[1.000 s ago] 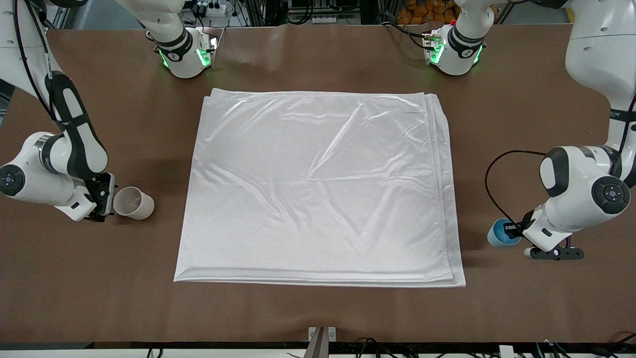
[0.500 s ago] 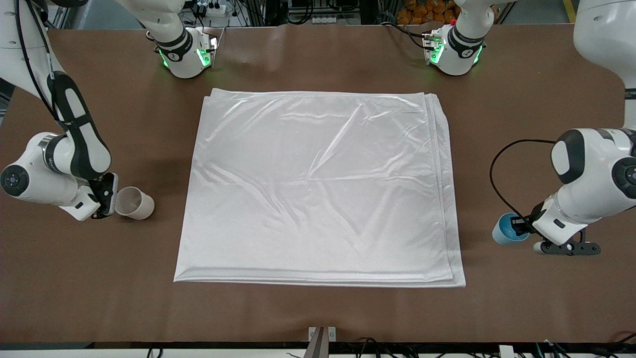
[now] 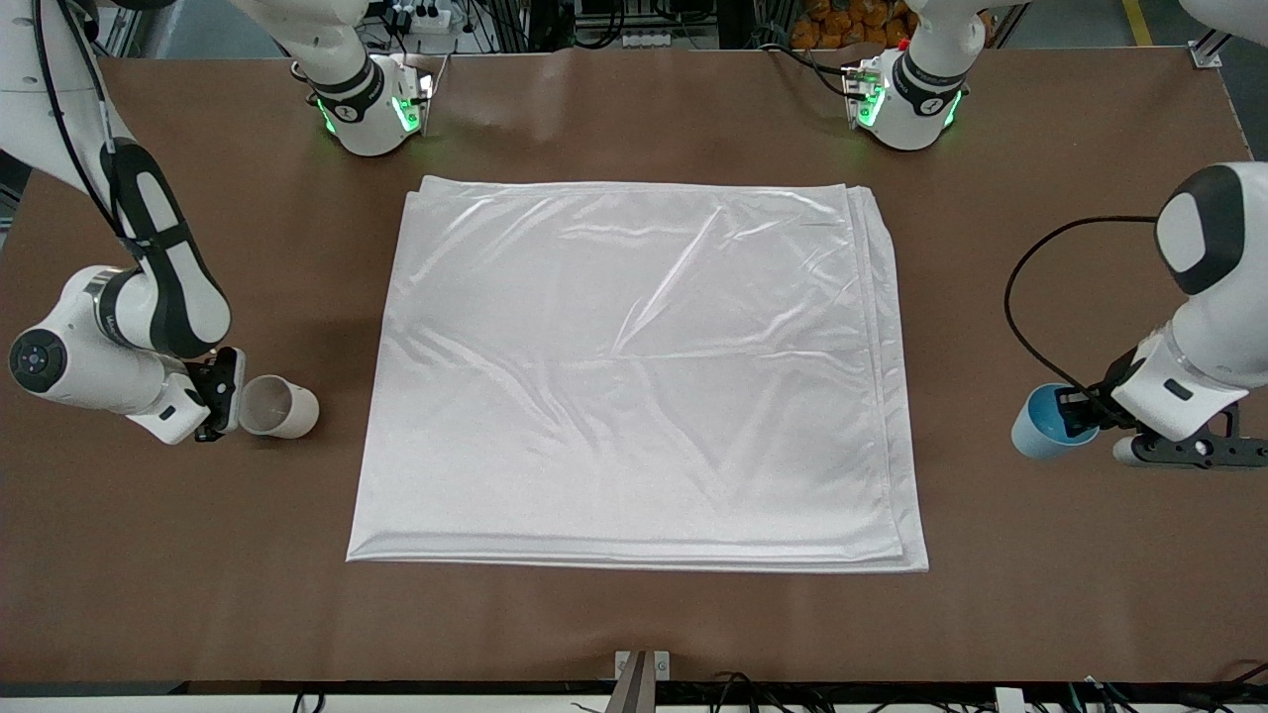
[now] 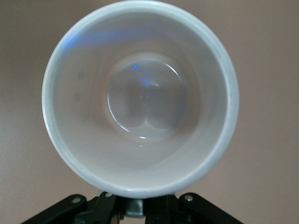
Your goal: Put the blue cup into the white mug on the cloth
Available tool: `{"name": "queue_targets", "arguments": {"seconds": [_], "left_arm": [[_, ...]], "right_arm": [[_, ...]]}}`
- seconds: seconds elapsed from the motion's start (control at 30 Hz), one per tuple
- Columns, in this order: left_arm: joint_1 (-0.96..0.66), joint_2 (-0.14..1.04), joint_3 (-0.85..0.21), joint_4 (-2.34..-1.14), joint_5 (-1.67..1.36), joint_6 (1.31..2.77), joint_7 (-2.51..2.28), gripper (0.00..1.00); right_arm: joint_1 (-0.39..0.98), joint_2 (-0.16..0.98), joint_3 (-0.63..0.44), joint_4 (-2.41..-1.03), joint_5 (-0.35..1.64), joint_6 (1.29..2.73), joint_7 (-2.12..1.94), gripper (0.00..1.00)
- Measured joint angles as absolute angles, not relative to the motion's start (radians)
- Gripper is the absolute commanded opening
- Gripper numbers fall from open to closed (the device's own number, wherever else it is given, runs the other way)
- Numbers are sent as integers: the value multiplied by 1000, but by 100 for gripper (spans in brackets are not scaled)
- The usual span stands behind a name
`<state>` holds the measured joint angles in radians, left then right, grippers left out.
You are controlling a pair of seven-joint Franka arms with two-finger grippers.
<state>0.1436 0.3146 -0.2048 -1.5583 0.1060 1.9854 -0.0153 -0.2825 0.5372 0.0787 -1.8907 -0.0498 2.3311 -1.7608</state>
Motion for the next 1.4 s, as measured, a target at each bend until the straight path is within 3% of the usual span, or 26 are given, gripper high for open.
{"name": "queue_targets", "arguments": {"seconds": [0.2, 0.63, 1.07, 1.4], "left_arm": [[143, 299, -219, -1500, 104, 1906, -15, 0], [140, 298, -308, -1490, 98, 1872, -16, 0], [114, 306, -408, -1492, 81, 1855, -42, 0], [20, 323, -417, -1494, 81, 1854, -163, 0]], "right_arm": [[-282, 491, 154, -1887, -27, 2331, -1761, 0], [-246, 461, 290, -1896, 42, 2322, -1729, 0], [-42, 461, 300, -1896, 42, 2342, -1472, 0], [151, 461, 299, -1893, 27, 2362, -1158, 0]]}}
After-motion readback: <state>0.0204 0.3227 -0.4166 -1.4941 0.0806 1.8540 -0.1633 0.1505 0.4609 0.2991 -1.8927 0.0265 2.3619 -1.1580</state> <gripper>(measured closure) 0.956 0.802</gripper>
